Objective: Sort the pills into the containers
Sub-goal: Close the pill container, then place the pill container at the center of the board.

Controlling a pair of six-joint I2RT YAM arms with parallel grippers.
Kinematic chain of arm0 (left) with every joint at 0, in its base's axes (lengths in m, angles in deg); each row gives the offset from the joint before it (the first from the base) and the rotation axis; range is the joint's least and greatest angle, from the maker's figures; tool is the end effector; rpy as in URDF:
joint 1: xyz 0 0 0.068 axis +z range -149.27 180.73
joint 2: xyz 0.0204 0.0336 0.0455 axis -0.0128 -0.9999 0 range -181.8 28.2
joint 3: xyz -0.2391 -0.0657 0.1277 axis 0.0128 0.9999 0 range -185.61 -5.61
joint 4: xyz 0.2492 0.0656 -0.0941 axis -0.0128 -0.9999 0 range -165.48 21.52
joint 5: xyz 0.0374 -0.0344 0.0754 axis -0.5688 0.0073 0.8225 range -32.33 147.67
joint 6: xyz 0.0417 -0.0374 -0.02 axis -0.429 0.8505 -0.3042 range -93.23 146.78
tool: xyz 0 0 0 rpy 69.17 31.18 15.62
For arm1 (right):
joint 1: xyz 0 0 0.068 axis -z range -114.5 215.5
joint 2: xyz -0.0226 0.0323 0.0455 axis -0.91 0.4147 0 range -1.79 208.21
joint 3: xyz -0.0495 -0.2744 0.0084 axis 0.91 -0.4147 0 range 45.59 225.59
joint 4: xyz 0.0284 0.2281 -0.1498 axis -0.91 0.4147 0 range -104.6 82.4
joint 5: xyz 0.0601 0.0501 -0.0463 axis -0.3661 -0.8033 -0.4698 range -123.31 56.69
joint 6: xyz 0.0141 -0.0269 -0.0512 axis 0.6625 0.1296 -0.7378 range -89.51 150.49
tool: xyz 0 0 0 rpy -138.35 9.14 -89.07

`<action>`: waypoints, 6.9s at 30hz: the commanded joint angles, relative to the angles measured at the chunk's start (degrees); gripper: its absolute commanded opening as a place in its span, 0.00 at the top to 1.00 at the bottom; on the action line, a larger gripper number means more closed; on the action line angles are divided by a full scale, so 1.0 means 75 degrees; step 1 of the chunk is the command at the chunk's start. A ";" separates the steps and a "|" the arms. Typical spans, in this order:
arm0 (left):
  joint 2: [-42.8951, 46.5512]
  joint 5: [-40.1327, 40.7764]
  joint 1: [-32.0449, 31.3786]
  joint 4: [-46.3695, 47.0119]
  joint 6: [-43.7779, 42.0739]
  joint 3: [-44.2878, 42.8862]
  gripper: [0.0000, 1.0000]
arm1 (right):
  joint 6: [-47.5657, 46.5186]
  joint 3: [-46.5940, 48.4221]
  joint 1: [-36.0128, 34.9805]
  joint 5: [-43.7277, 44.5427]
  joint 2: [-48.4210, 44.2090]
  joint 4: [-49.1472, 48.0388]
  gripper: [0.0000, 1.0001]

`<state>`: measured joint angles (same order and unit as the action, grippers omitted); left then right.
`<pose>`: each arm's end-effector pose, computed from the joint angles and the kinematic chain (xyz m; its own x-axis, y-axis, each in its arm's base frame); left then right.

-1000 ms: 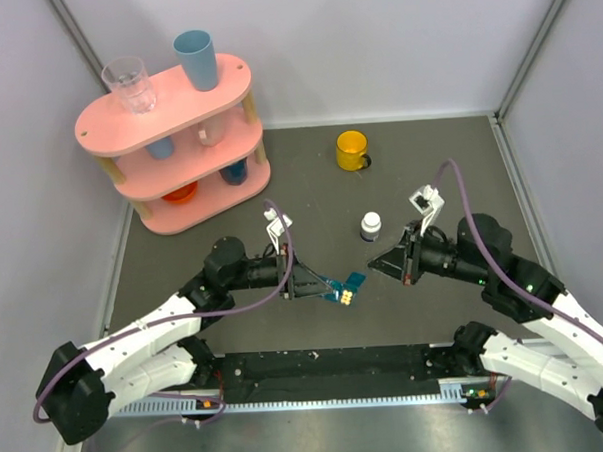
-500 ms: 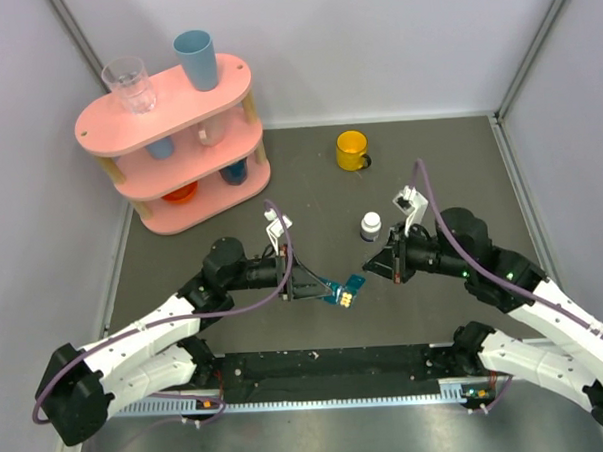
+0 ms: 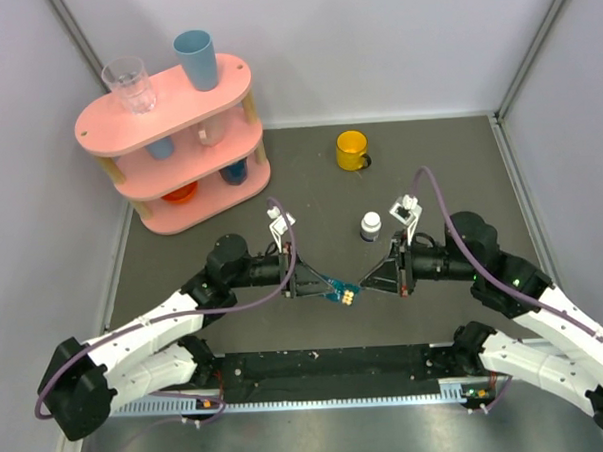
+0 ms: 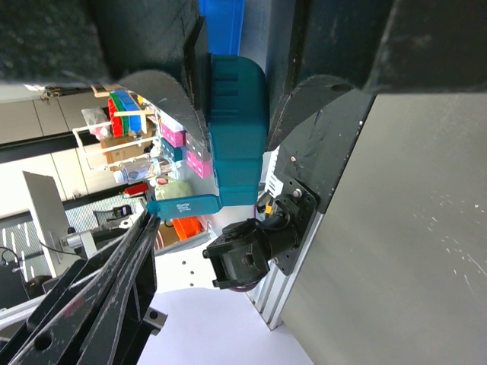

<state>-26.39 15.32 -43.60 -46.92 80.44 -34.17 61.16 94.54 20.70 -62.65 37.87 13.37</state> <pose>0.1425 -0.1804 0.2659 -0.8361 -0.0155 -0.5484 0.5457 0.0790 -0.8342 0.1011 0.1305 0.3511 -0.6769 -0.0455 -0.7347 -0.6957 0.3658 0.6182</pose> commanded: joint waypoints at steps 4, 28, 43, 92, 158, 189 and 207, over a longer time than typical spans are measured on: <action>-0.0186 0.0033 0.0029 0.0629 -0.0031 -0.0528 1.00 | 0.0210 -0.0315 0.0043 -0.0517 -0.0178 -0.0377 1.00; -0.0362 -0.0049 0.0017 0.0980 0.0203 -0.0552 1.00 | 0.0738 -0.0901 -0.0086 -0.0248 -0.0144 -0.0987 1.00; -0.0561 -0.0108 0.0029 0.1273 0.0344 -0.0669 1.00 | 0.0621 -0.1019 -0.0297 0.0303 0.0009 -0.0835 1.00; -0.0550 0.0361 0.0087 0.2914 0.1258 -0.0247 1.00 | 0.2074 -0.2073 -0.0297 0.1053 -0.1186 -0.3658 0.51; -0.0433 0.0549 0.0204 0.2996 0.1305 -0.0083 1.00 | 0.2121 -0.2038 -0.0297 0.0444 -0.0940 -0.3670 0.57; -0.0012 0.1062 0.0240 0.1196 0.0147 0.0023 1.00 | 0.1045 -0.1207 -0.0308 0.2211 -0.1397 -0.1530 0.26; -0.3653 0.1489 0.1165 0.2724 -0.1568 0.0081 1.00 | 0.1113 -0.1311 -0.0308 0.3163 -0.2076 -0.0506 0.24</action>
<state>-47.53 32.52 -37.40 -40.21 67.99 -32.25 69.08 85.34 18.78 -40.01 24.23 9.79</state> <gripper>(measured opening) 0.331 0.757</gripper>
